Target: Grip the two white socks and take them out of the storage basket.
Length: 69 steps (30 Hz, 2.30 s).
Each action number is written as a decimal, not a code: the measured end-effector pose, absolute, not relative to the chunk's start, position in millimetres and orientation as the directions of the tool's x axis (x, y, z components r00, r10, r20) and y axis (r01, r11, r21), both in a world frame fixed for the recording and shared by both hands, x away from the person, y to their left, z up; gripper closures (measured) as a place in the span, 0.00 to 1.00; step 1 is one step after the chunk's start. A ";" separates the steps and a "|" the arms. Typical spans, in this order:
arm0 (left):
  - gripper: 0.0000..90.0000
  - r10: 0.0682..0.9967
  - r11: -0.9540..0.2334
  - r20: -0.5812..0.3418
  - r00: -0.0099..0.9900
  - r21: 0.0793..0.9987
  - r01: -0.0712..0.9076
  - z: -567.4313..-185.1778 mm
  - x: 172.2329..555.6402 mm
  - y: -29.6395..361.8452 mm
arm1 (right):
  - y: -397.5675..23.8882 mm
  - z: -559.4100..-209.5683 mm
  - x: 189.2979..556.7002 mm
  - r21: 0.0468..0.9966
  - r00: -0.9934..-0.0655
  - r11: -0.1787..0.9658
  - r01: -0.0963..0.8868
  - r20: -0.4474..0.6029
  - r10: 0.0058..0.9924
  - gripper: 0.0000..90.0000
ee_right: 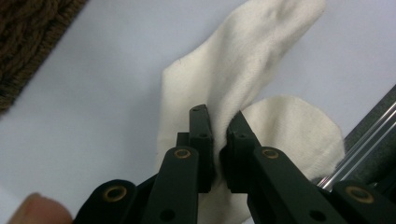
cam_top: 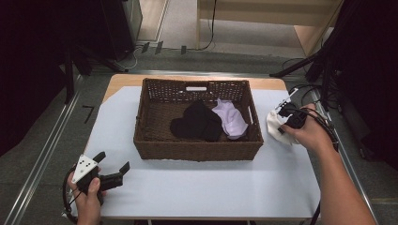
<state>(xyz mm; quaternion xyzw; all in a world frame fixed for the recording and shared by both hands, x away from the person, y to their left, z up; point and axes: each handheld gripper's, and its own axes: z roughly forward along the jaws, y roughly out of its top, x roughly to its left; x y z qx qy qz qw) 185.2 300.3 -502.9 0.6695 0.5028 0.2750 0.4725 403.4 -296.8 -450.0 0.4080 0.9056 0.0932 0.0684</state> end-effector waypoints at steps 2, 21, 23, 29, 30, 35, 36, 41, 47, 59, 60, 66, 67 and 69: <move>0.00 0.933 -0.049 -0.107 0.343 0.908 0.415 -502.8 185.2 300.4 | -297.1 -453.3 402.8 0.217 -0.660 0.654 0.725 -0.053 0.749 0.82; 0.00 0.933 -0.043 -0.110 0.343 0.912 0.408 -503.2 185.2 300.1 | -321.6 -456.8 365.7 0.472 -0.498 0.471 0.745 -0.077 0.864 0.25; 0.00 0.933 -0.044 -0.108 0.343 0.912 0.408 -503.2 185.1 300.1 | -325.6 -459.5 357.4 0.520 -0.470 0.429 0.739 -0.060 0.881 0.21; 0.00 0.935 -0.047 -0.103 0.341 0.913 0.405 -503.1 184.8 300.0 | -336.1 -467.5 333.4 0.636 -0.389 0.310 0.707 -0.017 0.921 0.16; 0.00 0.934 -0.047 -0.103 0.341 0.913 0.405 -503.1 184.7 300.0 | -337.8 -469.1 329.8 0.654 -0.384 0.297 0.696 -0.010 0.923 0.16; 0.00 0.935 -0.043 -0.105 0.338 0.914 0.404 -503.1 184.5 299.9 | -343.9 -475.8 311.2 0.718 -0.336 0.220 0.660 0.020 0.942 0.13; 0.00 0.935 -0.044 -0.104 0.338 0.914 0.403 -503.1 184.5 300.0 | -345.2 -477.8 306.5 0.732 -0.304 0.200 0.652 0.010 0.953 0.08; 0.00 0.936 -0.042 -0.105 0.337 0.915 0.402 -503.1 184.4 299.9 | -354.8 -486.8 288.1 0.779 -0.235 0.110 0.618 0.049 0.971 0.01; 0.00 0.936 -0.043 -0.104 0.337 0.914 0.403 -503.0 184.4 299.9 | -369.4 -497.2 266.9 0.813 -0.201 0.007 0.582 0.136 0.970 0.01; 0.00 0.935 -0.048 -0.101 0.340 0.913 0.404 -502.8 184.1 299.9 | -390.2 -508.0 227.3 0.843 -0.177 -0.050 0.535 0.170 0.969 0.00; 0.00 0.935 -0.048 -0.101 0.340 0.913 0.404 -502.8 184.1 300.0 | -392.4 -508.8 224.4 0.848 -0.182 -0.042 0.529 0.162 0.970 0.00; 0.00 0.935 -0.048 -0.100 0.339 0.914 0.402 -502.9 184.0 299.6 | -396.8 -514.1 206.3 0.845 -0.183 -0.052 0.533 0.174 0.968 0.00; 0.00 0.935 -0.048 -0.100 0.340 0.914 0.402 -502.9 184.0 299.7 | -397.1 -514.6 205.2 0.848 -0.186 -0.051 0.528 0.174 0.967 0.00; 0.00 0.935 -0.049 -0.100 0.340 0.913 0.404 -502.8 184.0 299.8 | -397.3 -516.2 199.8 0.848 -0.192 -0.053 0.527 0.180 0.965 0.00</move>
